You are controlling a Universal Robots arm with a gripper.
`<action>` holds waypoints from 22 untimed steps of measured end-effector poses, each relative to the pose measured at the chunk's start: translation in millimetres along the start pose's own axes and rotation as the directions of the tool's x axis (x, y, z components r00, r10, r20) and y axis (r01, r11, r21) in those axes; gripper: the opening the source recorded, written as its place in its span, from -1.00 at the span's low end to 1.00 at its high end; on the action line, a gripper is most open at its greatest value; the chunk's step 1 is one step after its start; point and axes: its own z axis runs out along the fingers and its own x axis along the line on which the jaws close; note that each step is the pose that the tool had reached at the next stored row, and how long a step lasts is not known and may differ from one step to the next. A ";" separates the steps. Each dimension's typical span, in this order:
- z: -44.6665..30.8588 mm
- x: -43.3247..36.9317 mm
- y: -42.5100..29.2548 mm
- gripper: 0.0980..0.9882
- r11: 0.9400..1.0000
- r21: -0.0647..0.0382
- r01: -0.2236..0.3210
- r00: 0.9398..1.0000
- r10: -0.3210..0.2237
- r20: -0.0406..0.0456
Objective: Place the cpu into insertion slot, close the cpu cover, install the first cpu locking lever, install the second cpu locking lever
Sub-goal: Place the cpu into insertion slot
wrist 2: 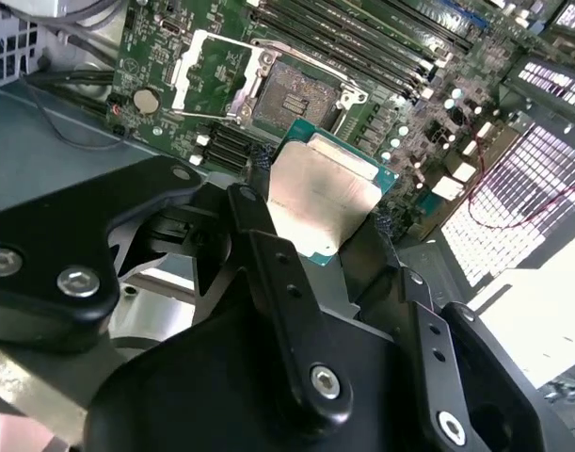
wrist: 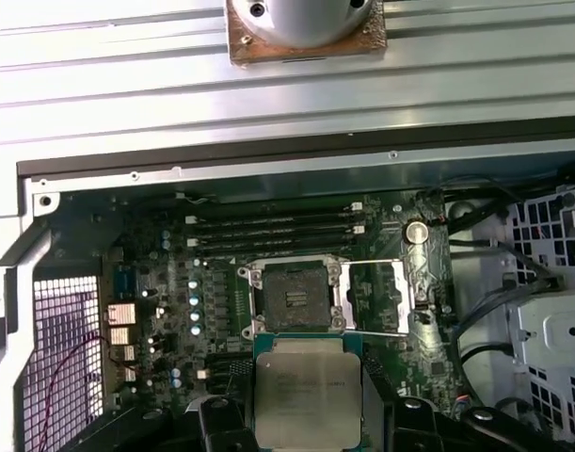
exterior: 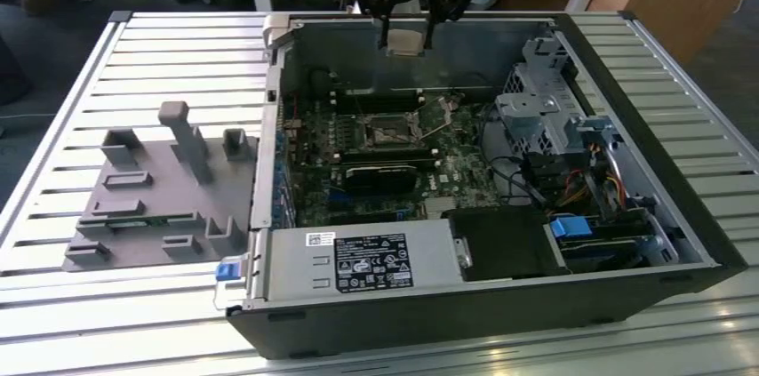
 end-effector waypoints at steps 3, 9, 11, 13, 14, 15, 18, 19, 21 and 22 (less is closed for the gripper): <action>0.1 0.0 0.0 0.00 1.000 0.000 -0.029 1.000 0.029 0.003; 0.5 0.0 0.0 0.00 0.996 -0.001 -0.090 0.996 0.090 0.008; 0.7 0.0 0.0 0.00 0.994 -0.001 -0.110 0.994 0.110 0.010; 0.8 0.0 0.0 0.00 0.991 -0.002 -0.130 0.991 0.130 0.012; 1.0 0.0 0.1 0.00 0.990 -0.002 -0.140 0.990 0.140 0.013; 1.0 0.0 0.1 0.00 0.989 -0.002 -0.151 0.988 0.151 0.014; 1.2 0.0 0.3 0.00 0.984 -0.001 -0.180 0.983 0.180 0.017; 1.3 0.0 0.4 0.00 0.982 -0.001 -0.190 0.982 0.190 0.018; 1.5 0.0 0.5 0.00 0.978 -0.002 -0.207 0.978 0.207 0.019; 1.6 0.1 0.5 0.00 0.976 -0.002 -0.216 0.976 0.216 0.020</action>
